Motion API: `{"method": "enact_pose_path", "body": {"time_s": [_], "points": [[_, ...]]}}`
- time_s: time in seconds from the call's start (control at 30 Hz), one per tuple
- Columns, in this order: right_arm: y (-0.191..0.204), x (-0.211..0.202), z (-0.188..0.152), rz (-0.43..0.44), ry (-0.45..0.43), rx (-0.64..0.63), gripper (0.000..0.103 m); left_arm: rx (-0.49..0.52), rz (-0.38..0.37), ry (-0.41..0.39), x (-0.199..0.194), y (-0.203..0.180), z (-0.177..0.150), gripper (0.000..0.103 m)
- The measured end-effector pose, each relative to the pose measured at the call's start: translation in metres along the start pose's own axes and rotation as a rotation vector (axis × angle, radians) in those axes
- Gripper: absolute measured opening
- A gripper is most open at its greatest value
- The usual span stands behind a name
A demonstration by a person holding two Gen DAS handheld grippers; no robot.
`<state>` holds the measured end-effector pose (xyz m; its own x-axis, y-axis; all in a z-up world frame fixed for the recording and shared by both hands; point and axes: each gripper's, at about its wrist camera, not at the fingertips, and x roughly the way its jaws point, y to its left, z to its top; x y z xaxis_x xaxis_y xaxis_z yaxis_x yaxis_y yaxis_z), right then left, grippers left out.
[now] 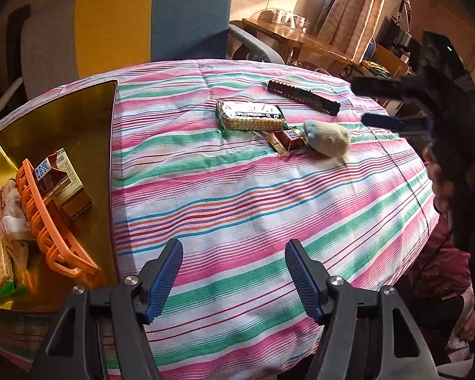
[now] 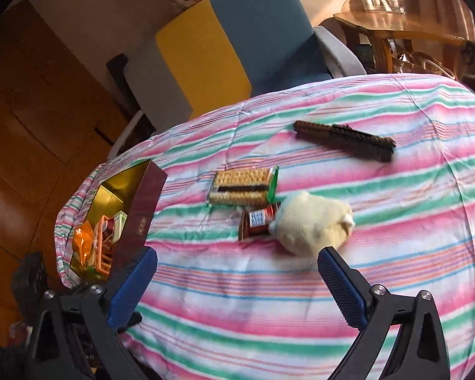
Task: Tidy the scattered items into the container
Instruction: 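Grasp the rolled beige sock with the right tool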
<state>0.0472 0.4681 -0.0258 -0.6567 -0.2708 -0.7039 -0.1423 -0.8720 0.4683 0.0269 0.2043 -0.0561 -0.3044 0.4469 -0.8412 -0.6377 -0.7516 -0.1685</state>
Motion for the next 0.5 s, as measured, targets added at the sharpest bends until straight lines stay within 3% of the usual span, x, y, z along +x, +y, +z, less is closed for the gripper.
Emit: {"method": "enact_pose_path", "body": {"time_s": [0.13, 0.37, 0.5], "points": [[0.013, 0.050, 0.036, 0.048, 0.082, -0.002, 0.102, -0.018, 0.005, -0.004, -0.002, 0.006, 0.002, 0.068], [0.002, 0.113, 0.041, -0.114, 0.227, -0.010, 0.102, -0.043, -0.003, 0.002, 0.002, 0.014, 0.003, 0.068], [0.008, 0.115, 0.031, 0.002, 0.279, -0.013, 0.103, -0.047, -0.006, 0.005, 0.002, 0.016, 0.002, 0.068]]}}
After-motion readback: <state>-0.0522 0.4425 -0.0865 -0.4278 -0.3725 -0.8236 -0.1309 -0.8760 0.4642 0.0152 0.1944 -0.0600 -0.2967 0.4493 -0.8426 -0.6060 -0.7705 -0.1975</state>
